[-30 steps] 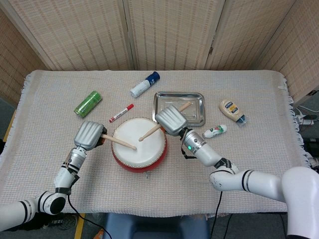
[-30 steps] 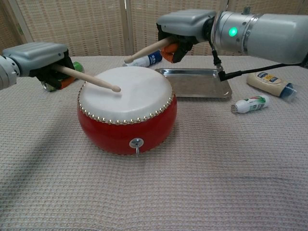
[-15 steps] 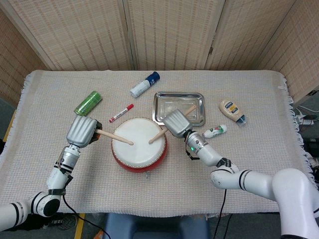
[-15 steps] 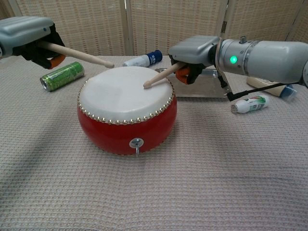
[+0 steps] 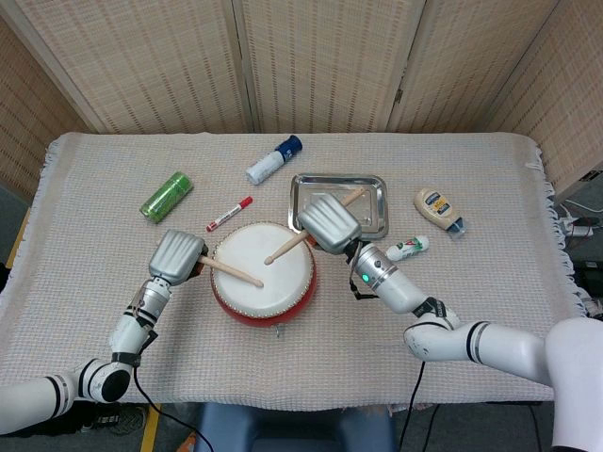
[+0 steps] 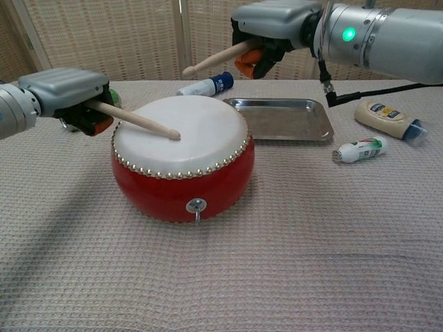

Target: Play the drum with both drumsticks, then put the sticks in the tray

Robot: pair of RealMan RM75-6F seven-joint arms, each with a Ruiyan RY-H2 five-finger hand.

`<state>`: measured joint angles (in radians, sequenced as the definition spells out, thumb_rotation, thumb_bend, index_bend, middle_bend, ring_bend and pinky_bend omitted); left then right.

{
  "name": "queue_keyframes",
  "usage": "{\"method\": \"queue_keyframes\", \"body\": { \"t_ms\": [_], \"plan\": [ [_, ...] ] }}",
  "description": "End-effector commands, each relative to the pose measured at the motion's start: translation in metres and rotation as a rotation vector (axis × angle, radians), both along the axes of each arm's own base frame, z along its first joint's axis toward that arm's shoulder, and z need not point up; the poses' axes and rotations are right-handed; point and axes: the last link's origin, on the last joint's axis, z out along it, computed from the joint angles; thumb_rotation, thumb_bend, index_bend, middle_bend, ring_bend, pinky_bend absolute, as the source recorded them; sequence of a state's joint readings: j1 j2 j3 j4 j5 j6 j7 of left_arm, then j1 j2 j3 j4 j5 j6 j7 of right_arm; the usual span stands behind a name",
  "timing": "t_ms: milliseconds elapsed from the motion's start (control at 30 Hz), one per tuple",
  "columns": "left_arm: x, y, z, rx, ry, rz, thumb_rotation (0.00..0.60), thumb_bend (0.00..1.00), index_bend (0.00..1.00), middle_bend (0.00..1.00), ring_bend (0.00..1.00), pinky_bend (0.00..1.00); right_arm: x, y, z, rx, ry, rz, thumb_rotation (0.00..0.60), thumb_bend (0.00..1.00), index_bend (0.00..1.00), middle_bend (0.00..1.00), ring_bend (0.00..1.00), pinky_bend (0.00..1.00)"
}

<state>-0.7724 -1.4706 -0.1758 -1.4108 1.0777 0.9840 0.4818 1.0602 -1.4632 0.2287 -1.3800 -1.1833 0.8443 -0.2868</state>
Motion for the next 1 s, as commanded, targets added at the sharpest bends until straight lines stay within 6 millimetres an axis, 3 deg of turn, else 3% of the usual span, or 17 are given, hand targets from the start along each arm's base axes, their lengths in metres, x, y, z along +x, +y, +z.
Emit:
{"method": "queue_keyframes", "body": {
  "t_ms": [33,233,367,533,667,833,1000],
  "plan": [
    [-0.001,0.001,0.004,0.019,-0.012,0.009,0.600,0.59,0.95,1.00,1.00,1.00,-0.008,-0.002,-0.009,0.009,0.046,-0.015,0.600,0.82,1.00,1.00,1.00,1.00],
    [0.004,-0.004,0.045,0.122,-0.127,-0.023,0.600,0.59,0.95,1.00,1.00,1.00,-0.028,-0.007,-0.037,0.024,0.186,-0.030,0.600,0.82,1.00,1.00,1.00,1.00],
    [0.005,-0.007,0.066,0.164,-0.162,-0.042,0.600,0.59,0.95,1.00,1.00,1.00,-0.032,-0.010,-0.046,0.015,0.217,-0.031,0.600,0.82,1.00,1.00,1.00,1.00],
    [-0.004,-0.009,0.074,0.170,-0.167,-0.027,0.600,0.59,0.95,1.00,1.00,1.00,-0.021,-0.014,-0.024,-0.008,0.070,-0.045,0.600,0.82,1.00,1.00,1.00,1.00],
    [-0.013,-0.014,0.074,0.159,-0.150,-0.023,0.600,0.59,0.95,1.00,1.00,1.00,-0.027,-0.020,-0.001,-0.051,0.008,-0.054,0.600,0.82,1.00,1.00,1.00,1.00],
    [-0.023,-0.024,0.074,0.154,-0.138,-0.027,0.600,0.59,0.94,1.00,1.00,1.00,-0.051,-0.038,0.014,-0.063,-0.053,-0.185,0.600,0.82,1.00,1.00,1.00,1.00],
    [-0.029,-0.031,0.079,0.176,-0.135,-0.039,0.600,0.59,0.94,1.00,1.00,1.00,-0.079,-0.057,0.004,-0.078,0.017,-0.292,0.600,0.82,1.00,1.00,1.00,1.00]
  ]
}}
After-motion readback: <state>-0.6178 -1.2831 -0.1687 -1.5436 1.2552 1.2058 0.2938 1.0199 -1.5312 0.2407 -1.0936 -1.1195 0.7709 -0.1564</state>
